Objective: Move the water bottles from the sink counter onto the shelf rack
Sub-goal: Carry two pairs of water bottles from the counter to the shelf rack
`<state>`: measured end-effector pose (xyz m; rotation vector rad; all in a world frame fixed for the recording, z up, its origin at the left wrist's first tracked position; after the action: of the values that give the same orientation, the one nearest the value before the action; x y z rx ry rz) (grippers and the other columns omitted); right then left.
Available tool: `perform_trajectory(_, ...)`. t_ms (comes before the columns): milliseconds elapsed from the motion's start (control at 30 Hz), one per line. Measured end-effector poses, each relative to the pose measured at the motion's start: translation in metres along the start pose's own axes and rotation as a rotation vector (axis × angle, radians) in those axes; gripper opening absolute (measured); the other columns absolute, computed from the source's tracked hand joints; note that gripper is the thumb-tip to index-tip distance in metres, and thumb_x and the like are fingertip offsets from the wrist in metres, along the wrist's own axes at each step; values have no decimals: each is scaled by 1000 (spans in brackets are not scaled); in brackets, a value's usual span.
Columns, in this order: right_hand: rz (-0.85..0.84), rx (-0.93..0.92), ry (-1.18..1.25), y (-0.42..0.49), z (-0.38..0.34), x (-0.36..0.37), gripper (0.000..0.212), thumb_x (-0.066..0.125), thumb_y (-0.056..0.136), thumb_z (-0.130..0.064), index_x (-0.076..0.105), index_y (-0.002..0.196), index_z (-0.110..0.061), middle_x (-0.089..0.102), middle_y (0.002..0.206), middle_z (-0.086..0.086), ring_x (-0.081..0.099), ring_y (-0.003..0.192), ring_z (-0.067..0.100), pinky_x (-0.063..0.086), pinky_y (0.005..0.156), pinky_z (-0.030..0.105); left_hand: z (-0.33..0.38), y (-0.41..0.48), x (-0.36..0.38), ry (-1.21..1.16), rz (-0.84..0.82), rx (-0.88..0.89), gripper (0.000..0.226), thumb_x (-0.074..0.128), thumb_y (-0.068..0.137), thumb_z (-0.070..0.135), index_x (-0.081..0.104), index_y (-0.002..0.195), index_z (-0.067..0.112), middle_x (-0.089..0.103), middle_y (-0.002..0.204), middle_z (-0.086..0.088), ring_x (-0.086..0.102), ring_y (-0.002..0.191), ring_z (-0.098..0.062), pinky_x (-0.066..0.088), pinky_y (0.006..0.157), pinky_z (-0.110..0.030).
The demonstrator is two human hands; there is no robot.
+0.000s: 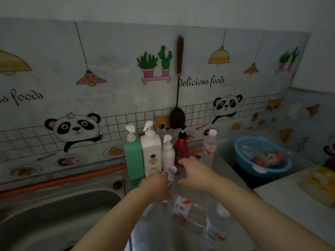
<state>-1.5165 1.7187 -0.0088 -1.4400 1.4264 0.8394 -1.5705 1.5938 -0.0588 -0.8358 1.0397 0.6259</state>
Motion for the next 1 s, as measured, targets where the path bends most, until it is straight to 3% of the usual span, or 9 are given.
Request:
perform_trajectory(167,-130,16,-67,35,23,9,49,64,81,-28,50,125,-10,49,126,14,52,113,30,45,90,34,-13,34,13,-37,-48,-35,63,68,79,30,40,134,14,48,133,-9,49,120,-28,44,102,-44)
perform_trajectory(400,-466,53,-175,67,67,36,64,63,85,-28,36,141,-10,43,144,12,44,130,27,38,105,33,-33,63,39,-101,-76,-125,52,56,90,21,38,138,13,45,140,-9,48,125,-27,43,103,-36)
perform_trajectory(500,-579,18,-194,75,84,51,55,57,90,-28,42,138,-5,46,142,16,45,129,29,37,104,34,-39,73,50,-179,-70,-192,55,59,88,25,39,138,13,44,141,-8,47,125,-25,40,103,-33)
perform_trajectory(567,-624,-1,-193,77,93,66,61,61,86,-33,43,137,-5,47,140,15,46,126,29,39,102,34,-42,80,56,-208,-70,-231,56,61,87,26,38,137,14,44,141,-7,46,125,-24,39,103,-33)
perform_trajectory(667,-636,-53,-124,82,105,93,74,70,74,-42,43,134,-7,50,135,15,50,121,31,43,99,33,-44,90,63,-229,-51,-284,56,61,87,30,39,136,15,43,141,-8,47,124,-25,42,102,-36)
perform_trajectory(833,-626,-60,27,84,114,122,67,76,68,-42,50,123,-14,55,125,8,56,110,25,45,91,29,-45,107,75,-299,13,-350,61,55,89,37,33,141,17,44,142,-9,48,125,-27,43,103,-39)
perform_trajectory(1000,-645,-28,90,87,117,139,74,77,60,-51,52,121,-17,58,123,2,58,108,20,44,85,24,-44,121,80,-310,-2,-431,61,55,84,36,33,139,23,50,135,-8,51,118,-28,45,99,-45)
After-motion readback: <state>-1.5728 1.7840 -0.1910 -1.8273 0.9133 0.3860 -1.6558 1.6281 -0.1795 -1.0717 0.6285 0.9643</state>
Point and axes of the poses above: each hand's wrist, its own y-axis towards the middle knuckle, its own x-axis out of the palm, z = x × y, the point moved 2 cm from there along y, towards the middle knuckle
